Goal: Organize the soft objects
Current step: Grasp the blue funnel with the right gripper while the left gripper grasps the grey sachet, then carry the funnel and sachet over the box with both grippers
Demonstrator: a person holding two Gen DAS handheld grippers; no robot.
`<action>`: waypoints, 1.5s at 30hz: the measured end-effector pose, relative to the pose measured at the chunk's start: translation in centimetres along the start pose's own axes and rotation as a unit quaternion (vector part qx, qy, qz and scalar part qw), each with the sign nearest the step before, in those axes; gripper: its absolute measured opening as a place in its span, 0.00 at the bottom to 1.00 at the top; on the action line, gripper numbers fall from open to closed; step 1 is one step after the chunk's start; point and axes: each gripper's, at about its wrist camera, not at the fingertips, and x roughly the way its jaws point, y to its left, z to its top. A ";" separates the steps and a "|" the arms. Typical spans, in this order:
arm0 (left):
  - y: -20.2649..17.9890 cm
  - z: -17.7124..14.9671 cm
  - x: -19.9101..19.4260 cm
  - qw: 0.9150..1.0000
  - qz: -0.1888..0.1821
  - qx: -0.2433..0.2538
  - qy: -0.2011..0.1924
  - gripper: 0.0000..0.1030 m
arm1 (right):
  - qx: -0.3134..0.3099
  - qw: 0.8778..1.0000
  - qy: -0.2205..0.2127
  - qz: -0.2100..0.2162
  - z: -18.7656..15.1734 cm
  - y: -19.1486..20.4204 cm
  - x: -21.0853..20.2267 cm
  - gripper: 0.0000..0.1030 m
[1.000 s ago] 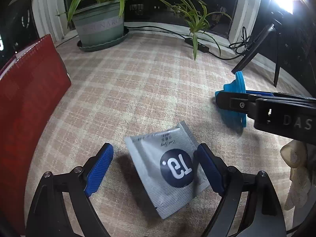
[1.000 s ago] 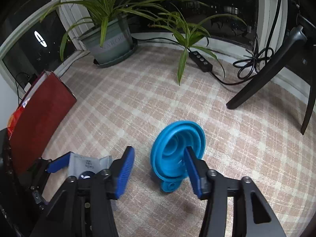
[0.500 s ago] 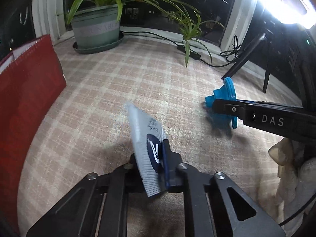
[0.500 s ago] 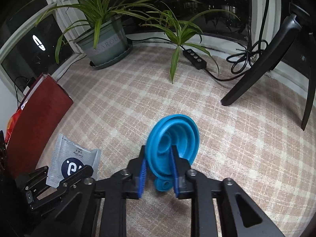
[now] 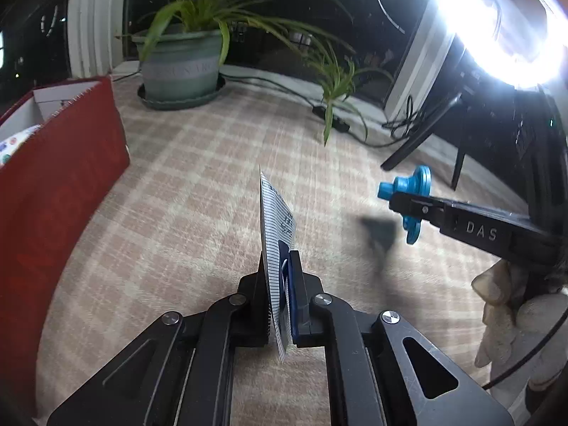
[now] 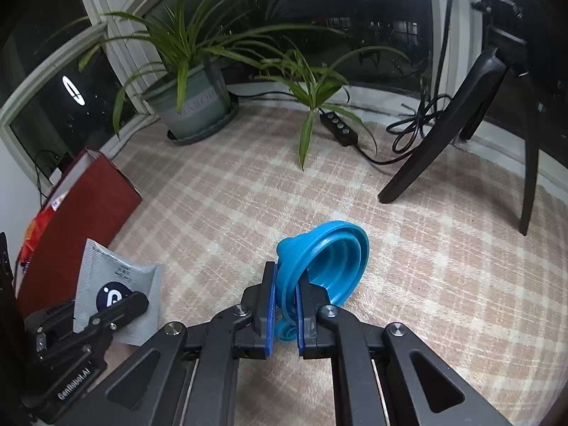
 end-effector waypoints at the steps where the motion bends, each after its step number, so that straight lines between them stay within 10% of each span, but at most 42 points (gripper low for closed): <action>1: 0.1 0.1 -0.4 1.000 -0.004 -0.003 -0.003 0.06 | -0.001 1.000 -0.003 0.001 0.1 0.1 -0.3 0.08; 14: 3.1 2.3 -8.6 0.998 -0.013 -0.024 -0.057 0.06 | -0.064 0.996 -0.045 0.046 3.6 7.7 -4.2 0.08; 32: 18.0 0.7 -21.1 0.983 0.095 -0.109 -0.117 0.06 | -0.164 0.979 -0.043 0.117 8.0 24.0 -2.9 0.08; 45: 26.3 -1.4 -22.5 0.970 0.148 -0.162 -0.103 0.06 | -0.193 0.970 -0.008 0.151 10.5 31.0 1.6 0.08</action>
